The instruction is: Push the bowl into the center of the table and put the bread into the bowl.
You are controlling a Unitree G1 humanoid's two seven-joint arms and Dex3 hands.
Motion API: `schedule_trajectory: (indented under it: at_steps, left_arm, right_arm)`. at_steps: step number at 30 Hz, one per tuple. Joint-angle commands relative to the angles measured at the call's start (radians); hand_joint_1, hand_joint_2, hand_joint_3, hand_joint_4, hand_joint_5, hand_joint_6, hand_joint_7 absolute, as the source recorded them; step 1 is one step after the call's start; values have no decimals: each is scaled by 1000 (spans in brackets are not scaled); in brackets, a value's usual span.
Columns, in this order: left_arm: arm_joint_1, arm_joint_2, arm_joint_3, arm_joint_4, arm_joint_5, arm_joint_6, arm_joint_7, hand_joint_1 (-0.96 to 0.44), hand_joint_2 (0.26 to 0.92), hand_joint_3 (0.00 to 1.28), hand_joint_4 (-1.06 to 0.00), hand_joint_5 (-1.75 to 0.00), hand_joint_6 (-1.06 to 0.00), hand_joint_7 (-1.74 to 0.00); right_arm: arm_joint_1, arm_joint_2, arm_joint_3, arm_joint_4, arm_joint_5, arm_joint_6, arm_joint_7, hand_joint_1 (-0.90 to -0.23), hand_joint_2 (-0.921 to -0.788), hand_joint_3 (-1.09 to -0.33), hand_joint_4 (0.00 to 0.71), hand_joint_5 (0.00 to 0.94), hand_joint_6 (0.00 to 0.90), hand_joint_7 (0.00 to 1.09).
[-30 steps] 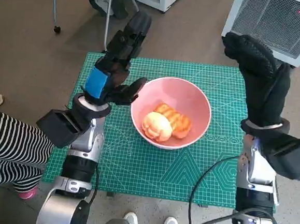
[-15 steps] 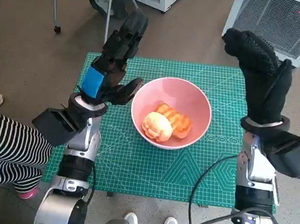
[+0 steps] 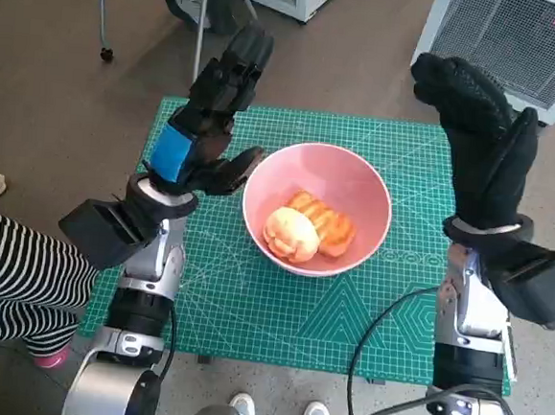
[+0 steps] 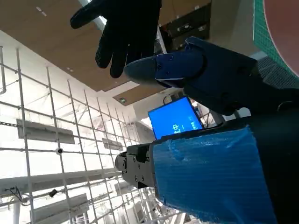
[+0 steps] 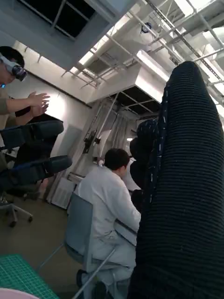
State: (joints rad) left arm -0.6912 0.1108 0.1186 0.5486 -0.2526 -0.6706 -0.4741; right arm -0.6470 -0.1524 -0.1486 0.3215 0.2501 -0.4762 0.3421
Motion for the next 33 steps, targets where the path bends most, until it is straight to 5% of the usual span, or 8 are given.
schedule_trajectory:
  at_steps: [1,33]
  left_arm:
    - [10,3,3,-6,-15,7,-8,-711,921,435,-4,0,-95,-7]
    - [10,3,10,-18,-40,34,-39,-679,921,433,-10,-3,-92,-7]
  right_arm:
    - [12,1,-1,1,11,22,2,-717,-921,-656,178,3,94,417]
    - [19,-3,1,6,-2,36,-3,-718,-921,-658,174,0,95,412]
